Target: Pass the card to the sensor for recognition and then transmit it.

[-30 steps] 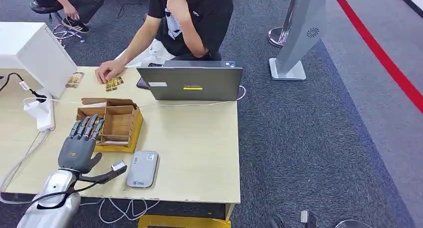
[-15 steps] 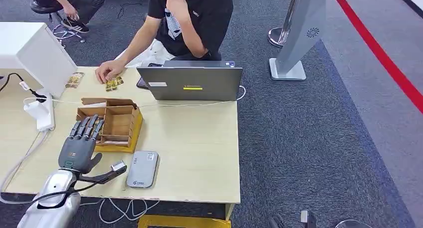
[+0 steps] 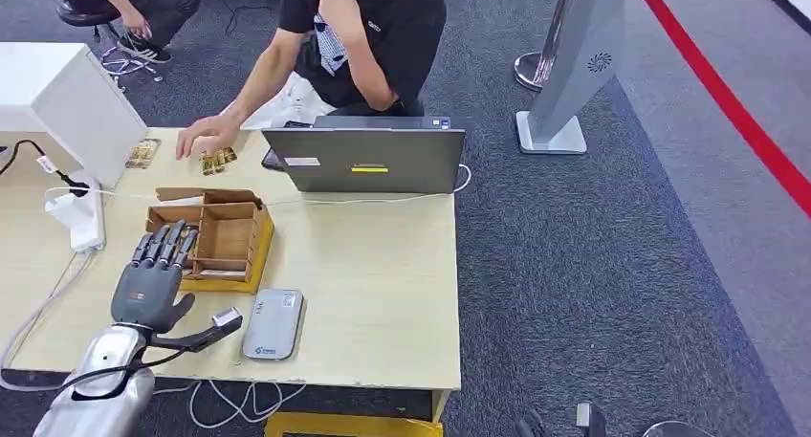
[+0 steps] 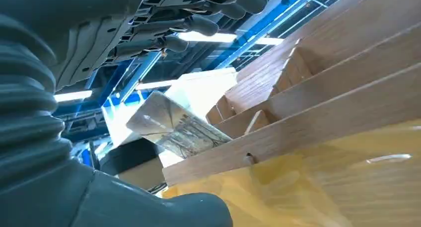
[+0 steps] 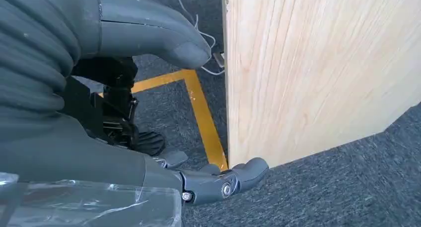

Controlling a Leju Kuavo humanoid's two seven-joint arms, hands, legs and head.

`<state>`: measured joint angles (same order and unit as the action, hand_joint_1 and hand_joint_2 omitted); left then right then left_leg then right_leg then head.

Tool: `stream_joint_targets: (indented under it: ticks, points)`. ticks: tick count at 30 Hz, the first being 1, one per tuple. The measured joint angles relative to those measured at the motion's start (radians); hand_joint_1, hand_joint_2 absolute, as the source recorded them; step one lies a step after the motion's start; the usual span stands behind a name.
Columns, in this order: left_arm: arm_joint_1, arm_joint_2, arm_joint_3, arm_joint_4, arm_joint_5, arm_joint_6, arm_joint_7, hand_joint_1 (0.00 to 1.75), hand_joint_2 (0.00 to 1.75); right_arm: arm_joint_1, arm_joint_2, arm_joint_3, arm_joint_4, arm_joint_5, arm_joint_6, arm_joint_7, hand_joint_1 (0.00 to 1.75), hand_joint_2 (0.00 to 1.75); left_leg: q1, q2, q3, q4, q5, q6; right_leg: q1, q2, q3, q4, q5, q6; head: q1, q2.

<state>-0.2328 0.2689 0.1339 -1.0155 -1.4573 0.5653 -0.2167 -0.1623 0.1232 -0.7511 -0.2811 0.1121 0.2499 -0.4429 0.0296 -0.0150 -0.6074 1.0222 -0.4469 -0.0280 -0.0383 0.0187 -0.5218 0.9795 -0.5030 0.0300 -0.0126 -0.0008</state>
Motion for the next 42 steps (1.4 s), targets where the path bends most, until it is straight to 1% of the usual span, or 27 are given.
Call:
stream_joint_targets:
  ticks: [3, 5, 10, 19, 20, 21, 42]
  points:
    - [0.008, 0.014, 0.011, -0.001, 0.025, 0.0, -0.001, 0.0, 1.75, 0.001, 0.0, 0.0, 0.0, -0.004, 0.0, -0.003, 0.0, 1.75, 0.0, 0.0, 0.0, 0.0, 0.0, 0.0, 0.0, 0.0, 0.0, 0.0, 0.0, 0.0, 0.0, 0.0]
    - [0.019, 0.022, 0.026, -0.007, 0.042, -0.001, -0.015, 0.0, 1.75, 0.001, 0.0, 0.0, 0.0, -0.005, 0.0, -0.003, 0.0, 1.75, 0.0, 0.0, 0.0, 0.0, 0.0, 0.0, 0.0, 0.0, -0.001, 0.0, 0.0, 0.0, 0.0, 0.0]
    - [0.035, 0.022, 0.042, -0.024, 0.045, -0.005, -0.029, 0.0, 1.75, 0.002, 0.0, -0.001, 0.0, -0.007, 0.001, -0.004, 0.0, 1.75, 0.0, 0.0, 0.0, 0.0, 0.0, 0.0, 0.0, 0.0, -0.001, 0.0, 0.0, 0.0, 0.0, 0.0]
    - [0.043, 0.022, 0.048, -0.04, 0.038, -0.01, -0.029, 0.0, 1.75, 0.004, 0.0, -0.002, 0.0, -0.007, 0.002, -0.005, 0.0, 1.75, 0.0, 0.0, 0.0, 0.0, 0.0, 0.0, 0.0, 0.0, -0.001, 0.0, 0.0, 0.0, 0.0, 0.0]
    - [0.043, 0.022, 0.048, -0.043, 0.038, -0.01, -0.029, 1.59, 1.75, 0.004, 0.0, -0.002, 0.0, -0.007, 0.002, -0.005, 0.0, 1.75, 0.0, 0.0, 0.0, 0.0, 0.0, 0.0, 0.0, 0.0, -0.001, 0.0, 0.0, 0.0, 0.0, 0.0]
    - [0.044, 0.022, 0.049, -0.043, 0.037, -0.01, -0.029, 1.75, 1.75, 0.004, 0.0, -0.002, 0.0, -0.007, 0.002, -0.005, 0.0, 1.75, 0.0, 0.0, 0.0, 0.0, 0.0, 0.0, 0.0, 0.0, -0.001, 0.0, 0.0, 0.0, 0.0, 0.0]
    - [0.035, 0.023, 0.059, -0.044, 0.037, -0.012, -0.045, 1.75, 1.75, 0.005, 0.0, -0.003, 0.0, -0.006, 0.003, -0.005, 0.0, 1.75, 0.0, 0.0, 0.0, 0.0, 0.0, 0.0, 0.0, 0.0, -0.001, 0.0, 0.0, 0.0, 0.0, 0.0]
